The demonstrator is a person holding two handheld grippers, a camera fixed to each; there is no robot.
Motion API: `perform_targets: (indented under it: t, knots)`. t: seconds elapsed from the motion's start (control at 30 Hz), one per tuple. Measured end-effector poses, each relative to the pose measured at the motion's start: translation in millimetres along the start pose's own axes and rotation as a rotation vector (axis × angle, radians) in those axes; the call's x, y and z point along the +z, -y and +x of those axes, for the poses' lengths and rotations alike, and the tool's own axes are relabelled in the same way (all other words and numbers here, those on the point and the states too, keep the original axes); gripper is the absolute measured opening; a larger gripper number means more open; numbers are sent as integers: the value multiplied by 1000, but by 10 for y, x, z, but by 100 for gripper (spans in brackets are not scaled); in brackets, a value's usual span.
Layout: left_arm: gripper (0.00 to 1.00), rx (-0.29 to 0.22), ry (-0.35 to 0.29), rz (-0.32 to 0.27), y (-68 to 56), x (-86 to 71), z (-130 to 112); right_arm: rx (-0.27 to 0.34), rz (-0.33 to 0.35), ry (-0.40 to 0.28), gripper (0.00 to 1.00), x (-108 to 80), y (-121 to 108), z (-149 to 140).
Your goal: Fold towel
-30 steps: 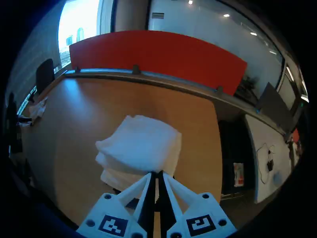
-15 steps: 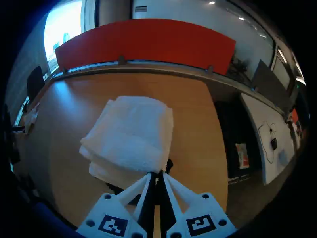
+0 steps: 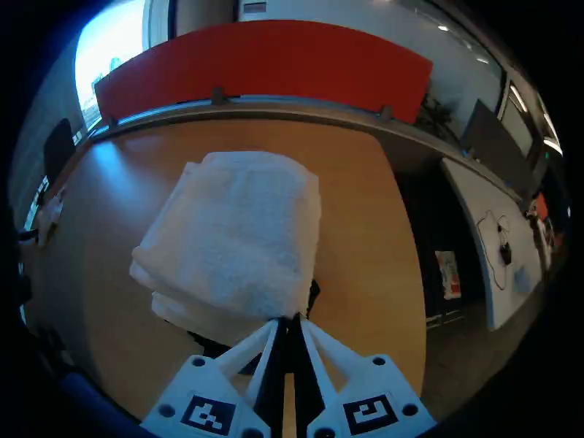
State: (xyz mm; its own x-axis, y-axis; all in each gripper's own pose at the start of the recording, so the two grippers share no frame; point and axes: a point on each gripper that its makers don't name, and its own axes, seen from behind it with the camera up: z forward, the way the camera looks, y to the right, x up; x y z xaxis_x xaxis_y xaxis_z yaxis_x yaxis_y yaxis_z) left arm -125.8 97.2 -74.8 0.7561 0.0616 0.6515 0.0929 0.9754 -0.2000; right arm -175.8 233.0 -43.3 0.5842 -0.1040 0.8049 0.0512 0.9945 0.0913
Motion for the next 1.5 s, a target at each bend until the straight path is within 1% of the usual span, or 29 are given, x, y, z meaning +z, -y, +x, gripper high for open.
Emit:
perform_targets:
  t: [0.27, 0.47, 0.77, 0.9, 1.03, 1.1, 1.3, 1.43, 1.5]
  knots:
    - [93, -1, -4, -1, -1, -8, 13, 20, -10, -11, 5, 8, -23, 22]
    - [93, 1, -4, -1, -5, -17, 8, 22, -12, -17, 6, 1, -16, 17]
    - [93, 1, -10, 0, 4, -23, 37, 25, -24, -40, 10, -67, 0, 18]
    - [93, 0, -12, 0, 7, -19, 43, 23, -35, -51, 17, -108, 5, 6]
    - [93, -2, -13, -3, -4, -12, 46, 23, -46, -61, 36, -141, 7, -7]
    - [93, -1, -14, -5, -11, -10, 47, 24, -52, -67, 39, -160, 6, -17]
    - [93, 7, -15, -8, -23, -4, 61, 37, -66, -80, 39, -197, -6, -23]
    - [93, 3, -20, -9, -23, -8, 75, 57, -69, -92, 62, -226, 1, -15]
    - [93, 1, -22, -10, -20, -12, 79, 67, -70, -102, 69, -245, 11, -7]
